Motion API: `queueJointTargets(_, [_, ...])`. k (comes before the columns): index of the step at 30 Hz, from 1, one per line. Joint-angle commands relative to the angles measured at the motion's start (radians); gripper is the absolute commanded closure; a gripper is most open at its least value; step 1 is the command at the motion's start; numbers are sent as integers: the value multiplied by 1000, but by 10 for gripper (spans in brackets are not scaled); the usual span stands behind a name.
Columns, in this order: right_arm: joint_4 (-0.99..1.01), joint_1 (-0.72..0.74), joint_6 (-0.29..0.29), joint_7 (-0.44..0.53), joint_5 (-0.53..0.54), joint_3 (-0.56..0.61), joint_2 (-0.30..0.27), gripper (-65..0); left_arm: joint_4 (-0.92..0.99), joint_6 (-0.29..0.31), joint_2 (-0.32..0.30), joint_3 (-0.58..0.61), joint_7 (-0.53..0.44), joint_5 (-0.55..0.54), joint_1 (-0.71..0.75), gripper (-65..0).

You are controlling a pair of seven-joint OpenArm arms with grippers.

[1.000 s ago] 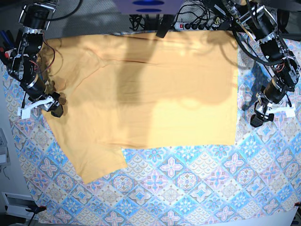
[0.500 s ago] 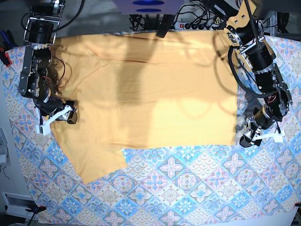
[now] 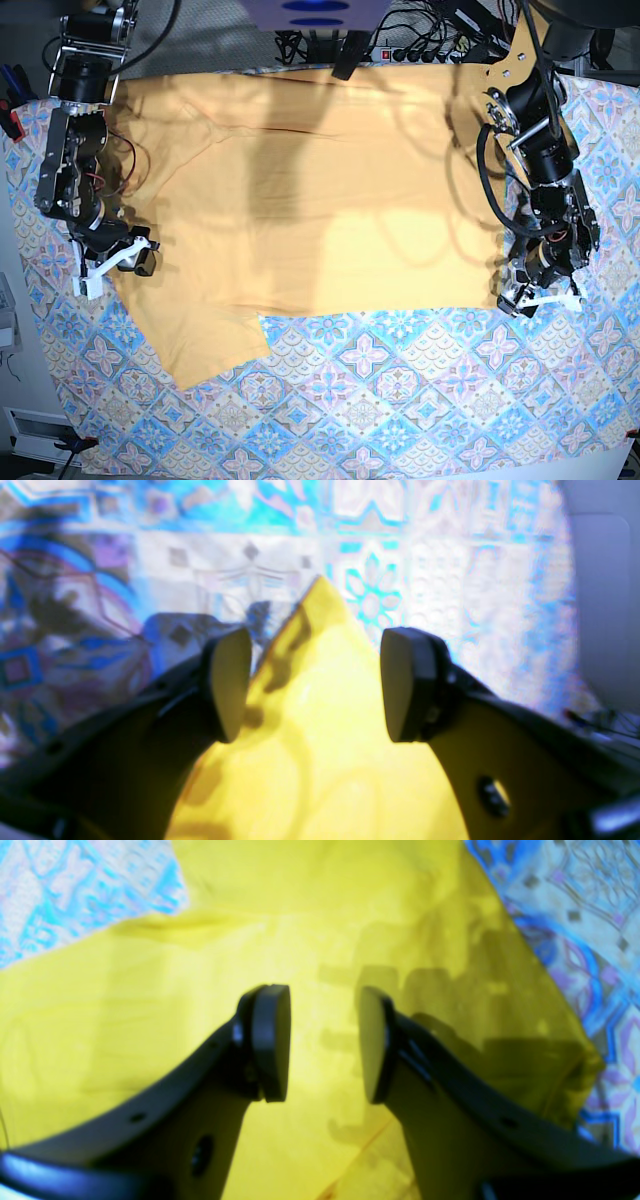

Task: Fold the T-shirt properly
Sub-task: 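Move both grippers down onto the shirt's side edges, then grasp the shirt's side edges with both grippers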

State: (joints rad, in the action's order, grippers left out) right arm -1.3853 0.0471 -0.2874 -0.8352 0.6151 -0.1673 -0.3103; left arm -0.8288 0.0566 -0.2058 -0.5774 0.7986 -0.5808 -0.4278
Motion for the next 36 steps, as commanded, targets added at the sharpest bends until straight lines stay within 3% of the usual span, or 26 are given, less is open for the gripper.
queueJointTargets(1, [-15,20,-6,21,15,-5,-16,-217,-1,10,-13,1,-12,8,-39,-397])
queueJointTargets(12, [-24,15,-6,21,18,-5,-16,-217,133,10,-11,4,-61,43,-50,-397])
queueJointTargets(17, [-26,13,-6,21,18,-5,-16,-217,138,9,-11,112,-67,41,-44,-392])
queueJointTargets(27, [-29,12,-6,20,19,-8,-16,-215,141,4,7,165,-66,41,-27,-128])
queueJointTargets(34, [-52,12,-6,20,18,-5,-16,-215,115,7,9,165,-66,34,2,0])
queueJointTargets(36, [-45,13,-6,21,15,-5,-16,-217,59,7,9,165,-66,34,19,0])
